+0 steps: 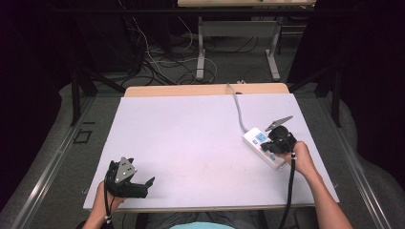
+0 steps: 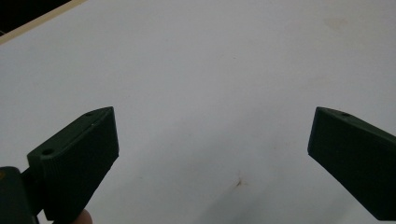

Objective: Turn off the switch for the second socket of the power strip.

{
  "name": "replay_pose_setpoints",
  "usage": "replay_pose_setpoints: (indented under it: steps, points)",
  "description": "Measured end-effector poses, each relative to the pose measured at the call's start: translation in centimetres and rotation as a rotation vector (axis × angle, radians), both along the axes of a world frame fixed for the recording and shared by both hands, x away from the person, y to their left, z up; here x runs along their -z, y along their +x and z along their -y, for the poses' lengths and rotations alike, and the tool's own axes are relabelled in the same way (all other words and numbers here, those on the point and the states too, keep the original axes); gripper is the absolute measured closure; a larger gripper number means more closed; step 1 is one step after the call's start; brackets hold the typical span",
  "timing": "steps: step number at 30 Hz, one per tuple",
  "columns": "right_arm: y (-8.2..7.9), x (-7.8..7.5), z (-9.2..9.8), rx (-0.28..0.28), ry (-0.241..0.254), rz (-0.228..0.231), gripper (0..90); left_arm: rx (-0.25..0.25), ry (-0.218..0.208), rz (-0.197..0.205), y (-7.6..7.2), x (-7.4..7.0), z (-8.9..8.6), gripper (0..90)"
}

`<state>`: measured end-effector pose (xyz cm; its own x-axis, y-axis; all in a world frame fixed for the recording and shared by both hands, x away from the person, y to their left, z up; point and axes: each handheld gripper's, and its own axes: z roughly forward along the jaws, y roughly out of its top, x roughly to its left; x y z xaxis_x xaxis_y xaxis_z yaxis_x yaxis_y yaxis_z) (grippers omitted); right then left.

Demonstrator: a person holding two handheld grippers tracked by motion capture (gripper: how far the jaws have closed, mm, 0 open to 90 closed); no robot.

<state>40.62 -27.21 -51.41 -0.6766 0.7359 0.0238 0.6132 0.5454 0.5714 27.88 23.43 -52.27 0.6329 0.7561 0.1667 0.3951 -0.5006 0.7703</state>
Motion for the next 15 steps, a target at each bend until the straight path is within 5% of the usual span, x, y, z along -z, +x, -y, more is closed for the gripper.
replay_pose_setpoints:
  steps: [15]
  points:
    - [-0.15,0.15,0.13,0.018,0.008,0.011,90.0,0.001,0.008,0.006,0.01,0.00,0.03,1.8]
